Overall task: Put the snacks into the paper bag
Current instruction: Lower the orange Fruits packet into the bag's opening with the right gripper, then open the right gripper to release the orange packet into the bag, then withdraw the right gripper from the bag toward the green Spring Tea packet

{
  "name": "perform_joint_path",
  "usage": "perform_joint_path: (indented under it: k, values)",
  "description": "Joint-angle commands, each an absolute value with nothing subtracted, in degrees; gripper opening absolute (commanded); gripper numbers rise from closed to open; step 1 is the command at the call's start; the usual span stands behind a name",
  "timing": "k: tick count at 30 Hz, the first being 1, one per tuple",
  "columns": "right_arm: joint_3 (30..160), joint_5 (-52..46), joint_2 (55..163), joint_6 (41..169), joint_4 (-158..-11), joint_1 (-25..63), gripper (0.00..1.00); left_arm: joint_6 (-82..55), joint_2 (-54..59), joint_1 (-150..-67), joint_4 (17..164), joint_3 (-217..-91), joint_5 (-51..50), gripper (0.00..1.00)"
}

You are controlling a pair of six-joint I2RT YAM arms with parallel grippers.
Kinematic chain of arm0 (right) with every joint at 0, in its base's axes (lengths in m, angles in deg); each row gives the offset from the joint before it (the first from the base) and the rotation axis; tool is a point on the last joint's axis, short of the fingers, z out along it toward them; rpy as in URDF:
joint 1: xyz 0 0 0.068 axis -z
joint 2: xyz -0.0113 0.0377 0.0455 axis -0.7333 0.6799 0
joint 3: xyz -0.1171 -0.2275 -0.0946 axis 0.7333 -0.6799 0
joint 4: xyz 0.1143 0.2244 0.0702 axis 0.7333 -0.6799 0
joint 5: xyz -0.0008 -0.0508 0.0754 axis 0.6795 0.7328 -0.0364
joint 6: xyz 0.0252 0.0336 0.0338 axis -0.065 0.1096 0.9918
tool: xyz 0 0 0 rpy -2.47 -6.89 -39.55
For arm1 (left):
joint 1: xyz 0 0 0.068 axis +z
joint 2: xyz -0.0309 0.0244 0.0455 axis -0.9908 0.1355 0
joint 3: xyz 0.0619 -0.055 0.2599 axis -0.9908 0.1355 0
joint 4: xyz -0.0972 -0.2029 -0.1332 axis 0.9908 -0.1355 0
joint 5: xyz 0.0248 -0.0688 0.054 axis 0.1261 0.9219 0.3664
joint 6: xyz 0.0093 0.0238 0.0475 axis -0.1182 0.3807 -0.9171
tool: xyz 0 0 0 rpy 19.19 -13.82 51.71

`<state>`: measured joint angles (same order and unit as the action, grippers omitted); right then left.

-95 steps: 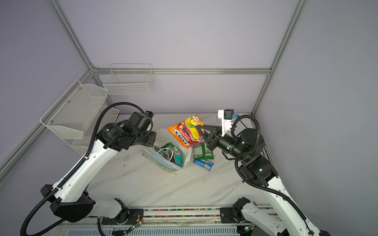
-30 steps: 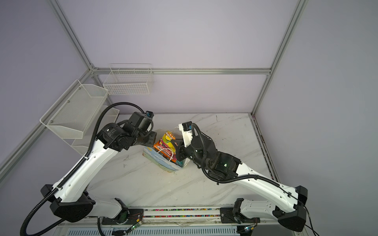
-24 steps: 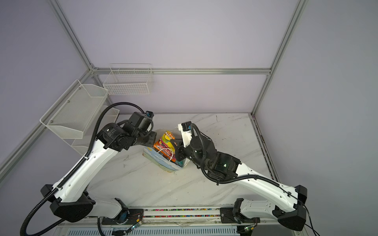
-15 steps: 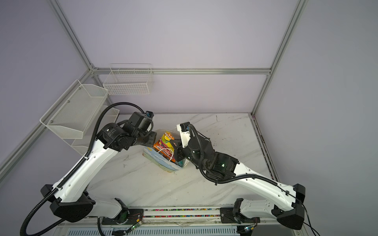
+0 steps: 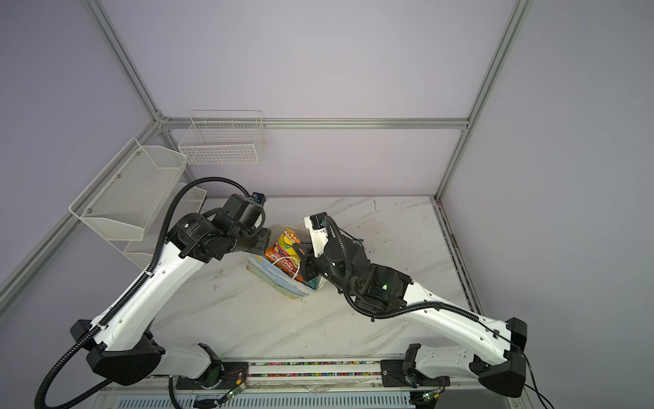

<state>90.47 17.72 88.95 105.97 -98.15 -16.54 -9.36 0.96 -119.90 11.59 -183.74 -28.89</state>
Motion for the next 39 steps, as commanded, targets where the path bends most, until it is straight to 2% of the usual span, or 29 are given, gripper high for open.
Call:
perform_joint_path:
  k: [1,3,5,14,24,26,28,39]
  values:
    - [92.27,13.19,87.29,105.11,-93.80,-16.98,0.29,-8.65,0.30,-120.17,13.05,-189.87,-30.35,0.00]
    - [91.74,11.25,85.95,104.98,-92.06,-16.95,0.40,-8.57,0.18,-120.18,13.04,-189.83,-30.32,0.00]
    - [91.92,12.47,84.89,104.98,-92.38,-16.96,0.46,-8.55,0.21,-120.19,13.00,-189.81,-30.34,0.00]
    - [91.48,19.02,81.80,106.08,-96.65,-16.98,0.53,-8.49,0.12,-120.19,13.05,-189.62,-30.28,0.00]
    - [89.60,26.07,79.12,109.20,-99.81,-16.91,0.68,-8.47,0.28,-120.21,12.99,-189.35,-30.41,0.00]
    - [89.25,28.00,78.41,109.89,-100.39,-16.91,0.73,-8.47,0.26,-120.18,13.02,-189.34,-30.37,0.00]
    - [88.71,30.06,77.30,110.60,-100.83,-16.91,0.97,-8.51,0.37,-120.19,13.05,-189.35,-30.48,0.00]
    - [89.04,36.85,76.08,112.46,-105.30,-16.82,0.97,-8.47,0.52,-120.18,13.14,-189.34,-30.51,0.00]
